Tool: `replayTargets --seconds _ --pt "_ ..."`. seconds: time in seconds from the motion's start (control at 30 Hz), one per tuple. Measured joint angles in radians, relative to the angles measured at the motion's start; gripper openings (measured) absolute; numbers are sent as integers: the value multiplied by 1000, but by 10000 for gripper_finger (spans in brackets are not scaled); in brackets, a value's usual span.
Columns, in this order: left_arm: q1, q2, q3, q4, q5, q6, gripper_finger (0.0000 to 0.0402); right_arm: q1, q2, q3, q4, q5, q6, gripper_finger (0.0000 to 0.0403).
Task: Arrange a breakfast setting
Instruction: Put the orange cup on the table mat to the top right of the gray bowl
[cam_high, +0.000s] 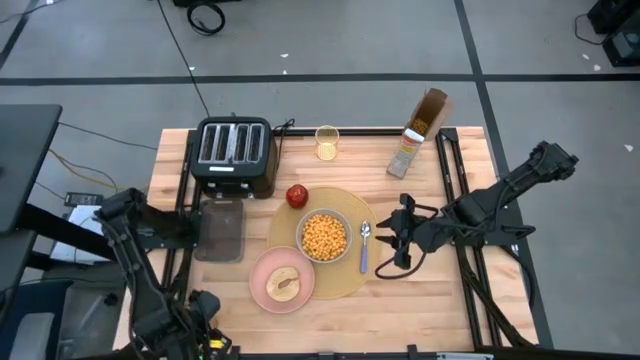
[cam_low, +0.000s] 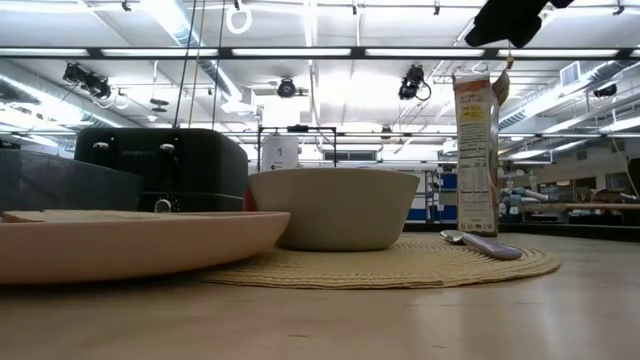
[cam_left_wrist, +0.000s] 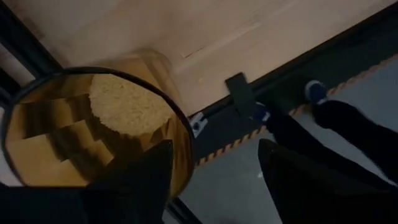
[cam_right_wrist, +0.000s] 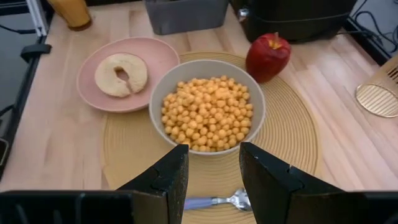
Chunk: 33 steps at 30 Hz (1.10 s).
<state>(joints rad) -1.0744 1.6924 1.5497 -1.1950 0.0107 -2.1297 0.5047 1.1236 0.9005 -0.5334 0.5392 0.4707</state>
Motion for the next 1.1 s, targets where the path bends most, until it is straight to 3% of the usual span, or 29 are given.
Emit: replayTargets --seconds 0.3,0.7,0.93,1.1 --pt "0 62 0 -8 56 19 183 -37 0 0 18 -8 -25 150" --pt "5 74 0 -51 87 81 22 -67 0 0 217 -8 -355 150" --pt "6 75 11 -18 173 132 15 -92 0 0 299 15 -464 172" --pt "9 77 98 -129 182 168 13 -96 3 0 357 16 -471 218"
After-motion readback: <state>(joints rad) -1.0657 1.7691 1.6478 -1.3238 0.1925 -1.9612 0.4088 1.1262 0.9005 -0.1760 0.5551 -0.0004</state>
